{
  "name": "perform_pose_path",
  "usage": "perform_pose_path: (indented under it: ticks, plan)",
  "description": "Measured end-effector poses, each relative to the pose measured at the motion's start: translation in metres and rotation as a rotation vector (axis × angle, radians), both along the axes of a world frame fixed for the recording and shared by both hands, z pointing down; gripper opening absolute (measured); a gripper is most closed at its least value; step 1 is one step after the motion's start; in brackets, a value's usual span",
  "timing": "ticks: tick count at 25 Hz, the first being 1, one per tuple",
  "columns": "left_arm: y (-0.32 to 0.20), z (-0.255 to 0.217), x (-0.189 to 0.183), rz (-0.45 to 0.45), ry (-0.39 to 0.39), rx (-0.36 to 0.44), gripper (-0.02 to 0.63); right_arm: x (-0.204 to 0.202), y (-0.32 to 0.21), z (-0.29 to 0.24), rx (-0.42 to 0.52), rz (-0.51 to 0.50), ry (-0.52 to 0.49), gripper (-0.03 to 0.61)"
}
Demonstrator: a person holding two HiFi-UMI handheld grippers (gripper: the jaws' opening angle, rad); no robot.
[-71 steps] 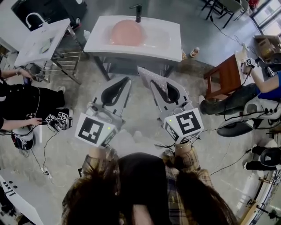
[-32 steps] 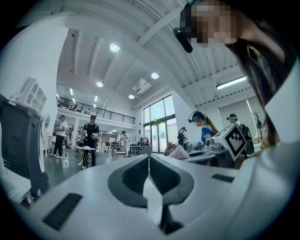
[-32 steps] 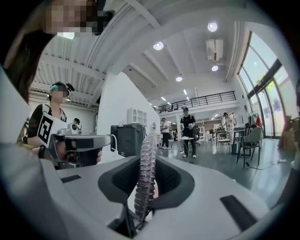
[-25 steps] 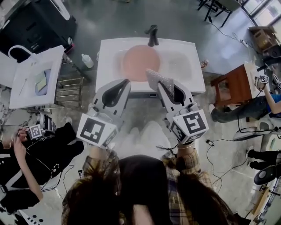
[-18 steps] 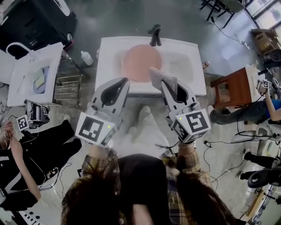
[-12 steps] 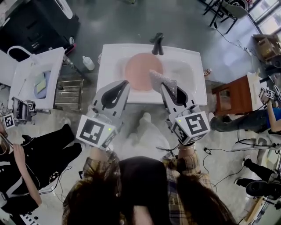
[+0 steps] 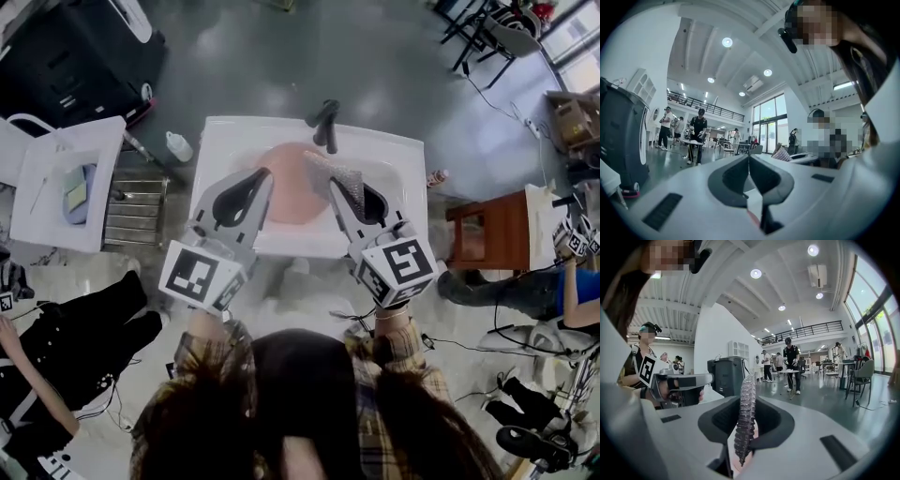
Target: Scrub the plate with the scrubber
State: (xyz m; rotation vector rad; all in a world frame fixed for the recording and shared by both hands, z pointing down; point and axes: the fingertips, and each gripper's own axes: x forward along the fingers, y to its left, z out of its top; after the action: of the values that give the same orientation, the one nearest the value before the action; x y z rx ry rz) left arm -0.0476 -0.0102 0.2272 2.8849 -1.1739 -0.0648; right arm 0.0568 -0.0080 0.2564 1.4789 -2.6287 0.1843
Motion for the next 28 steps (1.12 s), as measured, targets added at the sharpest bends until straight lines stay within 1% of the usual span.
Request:
perform_pose_path:
  ticks: [5, 8, 13, 20, 23, 28]
  plan:
    - [-0.025, -0.005, 0.019, -0.044, -0.015, 0.001, 0.021, 0.013, -0.030, -0.004, -0.011, -0.068, 0.003, 0.086]
    - [-0.035, -0.003, 0.024, -0.075, -0.009, 0.002, 0.021, 0.018, -0.044, 0.000, -0.011, -0.097, -0.001, 0.086]
    - [-0.050, 0.006, 0.023, -0.113, -0.009, 0.000, 0.021, 0.009, -0.064, 0.008, -0.018, -0.149, -0.007, 0.086]
    - [-0.066, 0.007, 0.029, -0.123, -0.038, -0.011, 0.021, 0.006, -0.075, 0.015, -0.039, -0.183, -0.019, 0.086]
    - [-0.073, 0.009, 0.026, -0.118, -0.047, -0.029, 0.021, 0.001, -0.076, 0.019, -0.054, -0.187, -0.019, 0.086]
    - [-0.088, 0.013, 0.021, -0.097, -0.063, -0.032, 0.021, -0.008, -0.083, 0.022, -0.058, -0.181, -0.011, 0.086]
